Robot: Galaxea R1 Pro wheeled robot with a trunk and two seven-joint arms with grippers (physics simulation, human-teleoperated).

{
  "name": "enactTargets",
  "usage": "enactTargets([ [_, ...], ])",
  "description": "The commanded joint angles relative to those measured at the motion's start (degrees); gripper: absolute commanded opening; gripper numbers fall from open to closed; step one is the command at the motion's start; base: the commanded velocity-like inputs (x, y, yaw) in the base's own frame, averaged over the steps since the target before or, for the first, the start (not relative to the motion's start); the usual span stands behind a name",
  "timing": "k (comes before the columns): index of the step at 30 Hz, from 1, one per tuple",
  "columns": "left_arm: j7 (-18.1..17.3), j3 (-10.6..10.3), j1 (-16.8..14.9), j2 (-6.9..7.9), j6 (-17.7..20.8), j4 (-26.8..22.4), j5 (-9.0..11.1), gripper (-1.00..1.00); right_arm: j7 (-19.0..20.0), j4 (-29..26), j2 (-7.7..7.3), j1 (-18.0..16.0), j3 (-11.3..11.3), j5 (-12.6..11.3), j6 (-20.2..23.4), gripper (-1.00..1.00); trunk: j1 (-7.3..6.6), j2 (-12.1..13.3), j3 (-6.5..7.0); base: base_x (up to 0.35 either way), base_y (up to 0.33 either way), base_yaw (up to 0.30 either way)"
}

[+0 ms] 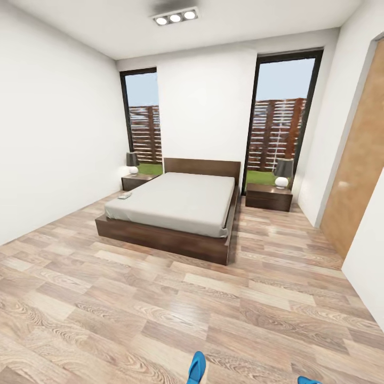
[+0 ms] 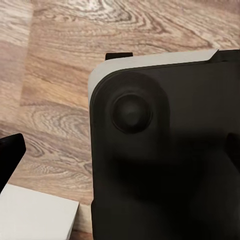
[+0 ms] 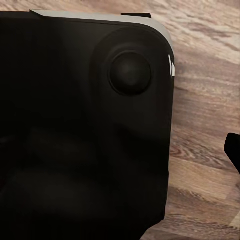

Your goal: In the bedroom, move the book from the bed onto either nightstand, and place the two sandals side by side next to the bed.

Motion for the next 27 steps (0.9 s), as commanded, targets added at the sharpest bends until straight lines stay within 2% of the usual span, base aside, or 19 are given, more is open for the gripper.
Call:
enactTargets([
  [1,0.1,-0.1,0.0,0.0,-0.2,0.0,-0.1,1.0,0.1,0.0,-0.01,0.0,0.0,0.0,-0.2,1.0,0.0,0.0,-0.04,0.008,0.007,-0.008],
  [15,0.1,-0.1,0.0,-0.03,-0.2,0.0,-0.1,1.0,0.1,0.0,0.0,0.0,0.0,0.0,-0.2,1.0,0.0,0.0,-0.04,0.019,0.017,-0.086],
  [27,0.1,-0.1,0.0,0.0,-0.2,0.0,-0.1,1.0,0.1,0.0,0.29,0.0,0.0,0.0,-0.2,1.0,0.0,0.0,-0.04,0.017,0.015,-0.02],
])
